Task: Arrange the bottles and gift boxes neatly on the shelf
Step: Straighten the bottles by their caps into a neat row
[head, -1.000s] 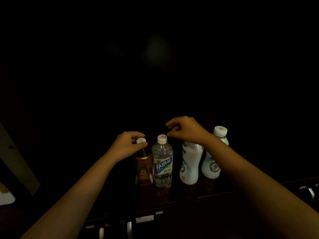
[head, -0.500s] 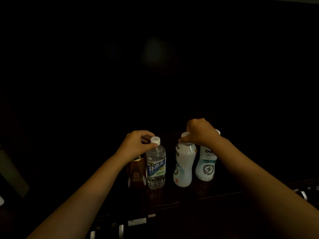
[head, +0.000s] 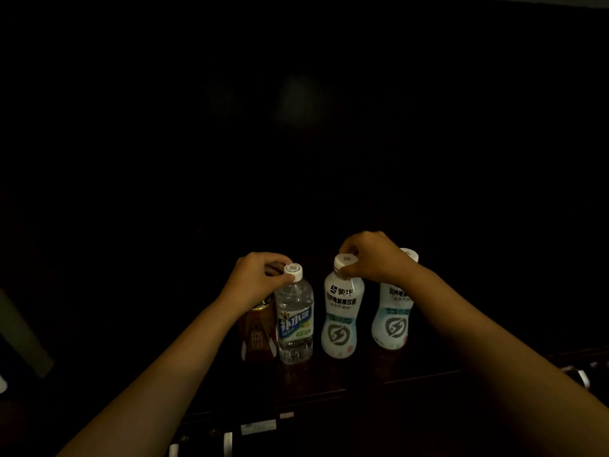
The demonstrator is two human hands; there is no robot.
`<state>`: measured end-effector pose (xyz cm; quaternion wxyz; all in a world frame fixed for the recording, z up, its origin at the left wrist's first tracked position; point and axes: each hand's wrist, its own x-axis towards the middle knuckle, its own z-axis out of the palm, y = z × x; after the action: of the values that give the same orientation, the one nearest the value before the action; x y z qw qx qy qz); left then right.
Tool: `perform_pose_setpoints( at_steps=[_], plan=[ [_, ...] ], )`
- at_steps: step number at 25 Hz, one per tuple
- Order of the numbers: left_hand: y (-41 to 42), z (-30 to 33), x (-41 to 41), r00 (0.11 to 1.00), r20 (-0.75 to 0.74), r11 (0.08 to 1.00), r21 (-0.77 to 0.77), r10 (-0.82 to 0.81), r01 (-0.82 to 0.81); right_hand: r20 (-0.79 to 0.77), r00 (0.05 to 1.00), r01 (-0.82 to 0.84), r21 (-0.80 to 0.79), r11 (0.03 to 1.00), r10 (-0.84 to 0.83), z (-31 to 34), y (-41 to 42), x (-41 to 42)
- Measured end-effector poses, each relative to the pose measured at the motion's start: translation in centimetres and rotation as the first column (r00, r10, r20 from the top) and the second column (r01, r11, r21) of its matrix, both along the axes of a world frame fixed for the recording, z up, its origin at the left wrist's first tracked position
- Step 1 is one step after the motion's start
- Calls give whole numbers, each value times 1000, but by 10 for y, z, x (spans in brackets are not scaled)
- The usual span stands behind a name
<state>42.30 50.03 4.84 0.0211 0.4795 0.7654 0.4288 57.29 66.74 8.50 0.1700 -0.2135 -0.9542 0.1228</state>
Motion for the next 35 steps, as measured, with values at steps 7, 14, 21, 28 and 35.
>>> perform_pose_setpoints(
  at_steps=[7,14,21,28,35],
  plan=[
    [3,-4,-2,999,-23,1000,-1,22,-22,-50,991,-131,-118,984,126,-3,-5,-5],
    [5,-10,-6,998,-58,999,16,35,-35,-160,984,-102,-149,984,78,-11,-11,-6],
    [4,-8,-3,999,-28,999,30,19,-18,-145,986,-111,-173,979,87,-5,-2,6],
    [-43,-64,-21,982,14,975,121,188,-188,-10,954,299,80,951,-299,-6,54,56],
    [-76,-166,-34,931,-190,777,-514,311,-364,-34,971,235,-36,971,-236,-11,57,62]
  ],
)
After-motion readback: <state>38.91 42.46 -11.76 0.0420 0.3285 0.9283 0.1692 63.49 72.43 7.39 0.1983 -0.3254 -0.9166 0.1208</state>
